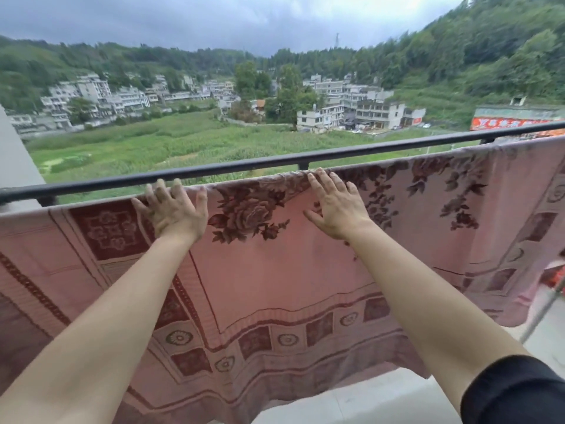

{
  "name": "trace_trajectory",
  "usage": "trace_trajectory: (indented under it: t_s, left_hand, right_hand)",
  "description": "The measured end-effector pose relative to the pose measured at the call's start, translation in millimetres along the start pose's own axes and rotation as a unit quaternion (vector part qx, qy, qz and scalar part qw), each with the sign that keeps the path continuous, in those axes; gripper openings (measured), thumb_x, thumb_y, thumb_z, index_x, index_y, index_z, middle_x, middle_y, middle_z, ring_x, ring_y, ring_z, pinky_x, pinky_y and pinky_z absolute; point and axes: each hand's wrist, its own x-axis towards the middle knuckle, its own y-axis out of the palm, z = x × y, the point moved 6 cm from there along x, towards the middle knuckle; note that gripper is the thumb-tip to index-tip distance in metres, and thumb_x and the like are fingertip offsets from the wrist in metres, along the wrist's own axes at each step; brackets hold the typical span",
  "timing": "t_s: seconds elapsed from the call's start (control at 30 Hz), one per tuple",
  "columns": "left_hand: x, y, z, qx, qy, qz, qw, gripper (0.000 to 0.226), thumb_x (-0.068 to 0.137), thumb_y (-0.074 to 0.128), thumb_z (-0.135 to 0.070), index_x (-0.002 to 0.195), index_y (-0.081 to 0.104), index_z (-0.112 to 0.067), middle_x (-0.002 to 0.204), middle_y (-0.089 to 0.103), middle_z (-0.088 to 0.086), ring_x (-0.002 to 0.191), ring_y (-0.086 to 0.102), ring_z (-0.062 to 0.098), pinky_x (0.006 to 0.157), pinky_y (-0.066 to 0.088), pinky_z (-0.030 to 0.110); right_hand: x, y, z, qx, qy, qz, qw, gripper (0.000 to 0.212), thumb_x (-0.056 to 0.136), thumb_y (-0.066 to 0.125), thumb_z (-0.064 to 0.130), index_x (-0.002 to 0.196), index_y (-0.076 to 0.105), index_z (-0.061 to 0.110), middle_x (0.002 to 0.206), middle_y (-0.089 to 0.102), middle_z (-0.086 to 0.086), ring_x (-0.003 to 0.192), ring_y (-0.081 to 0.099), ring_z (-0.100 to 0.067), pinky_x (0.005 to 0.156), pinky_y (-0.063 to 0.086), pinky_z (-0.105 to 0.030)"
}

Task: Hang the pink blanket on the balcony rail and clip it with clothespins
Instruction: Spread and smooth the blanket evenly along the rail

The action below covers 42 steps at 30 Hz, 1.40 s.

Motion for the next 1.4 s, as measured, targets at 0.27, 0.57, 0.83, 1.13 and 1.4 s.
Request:
trace_trajectory:
  t_s: [0.27, 0.57, 0.83, 1.13, 1.4]
  left_hand:
    - [-33, 17, -175, 0.025, 0.258, 0.041, 0.965, 0.063, 0.099, 0.016, -0.053, 0.149, 0.030, -0.016, 0.152, 0.034, 0.009, 0.142, 0.027, 0.028, 0.117, 0.008, 0.055]
    - [-42, 54, -374, -0.008, 0.390, 0.046, 0.920, 0.062, 0.102, 0.019, -0.047, 0.148, 0.032, -0.007, 0.144, 0.047, 0.011, 0.128, 0.047, 0.030, 0.103, 0.037, 0.048]
    - [-68, 85, -559, -0.059, 0.468, 0.049, 0.881, 0.058, 0.102, 0.023, -0.045, 0.140, 0.041, -0.005, 0.130, 0.058, 0.014, 0.111, 0.058, 0.033, 0.087, 0.047, 0.041]
    - [-119, 115, -772, -0.056, 0.527, 0.075, 0.845, 0.060, 0.097, 0.025, -0.056, 0.142, 0.038, -0.018, 0.130, 0.051, 0.016, 0.116, 0.049, 0.034, 0.094, 0.037, 0.047]
    - [-153, 144, -949, -0.058, 0.479, 0.041, 0.875, 0.047, 0.098, 0.034, -0.045, 0.125, 0.050, -0.011, 0.118, 0.059, 0.013, 0.102, 0.057, 0.033, 0.084, 0.043, 0.044]
  right_hand:
    - [3, 2, -87, 0.005, 0.021, 0.003, 1.000, 0.088, 0.091, 0.053, 0.039, 0.159, -0.002, 0.024, 0.167, -0.001, -0.001, 0.153, -0.001, -0.024, 0.123, 0.010, -0.049]
    - [-21, 31, -263, -0.041, 0.137, 0.043, 0.989, 0.097, 0.086, 0.054, 0.021, 0.157, -0.011, 0.031, 0.166, -0.013, -0.002, 0.153, -0.005, -0.027, 0.124, 0.010, -0.048]
    - [-91, 48, -444, -0.049, 0.330, 0.099, 0.937, 0.088, 0.092, 0.050, 0.035, 0.158, -0.007, 0.022, 0.166, -0.006, -0.009, 0.153, -0.002, -0.030, 0.122, 0.014, -0.048]
    - [-195, 47, -624, 0.008, 0.466, 0.071, 0.882, 0.082, 0.092, 0.053, 0.045, 0.157, 0.011, 0.017, 0.164, 0.010, -0.011, 0.150, 0.015, -0.031, 0.119, 0.025, -0.047]
    - [-197, 64, -804, 0.126, 0.446, 0.023, 0.886, 0.070, 0.091, 0.057, 0.035, 0.152, 0.029, 0.015, 0.153, 0.034, -0.011, 0.142, 0.033, -0.027, 0.115, 0.032, -0.041]
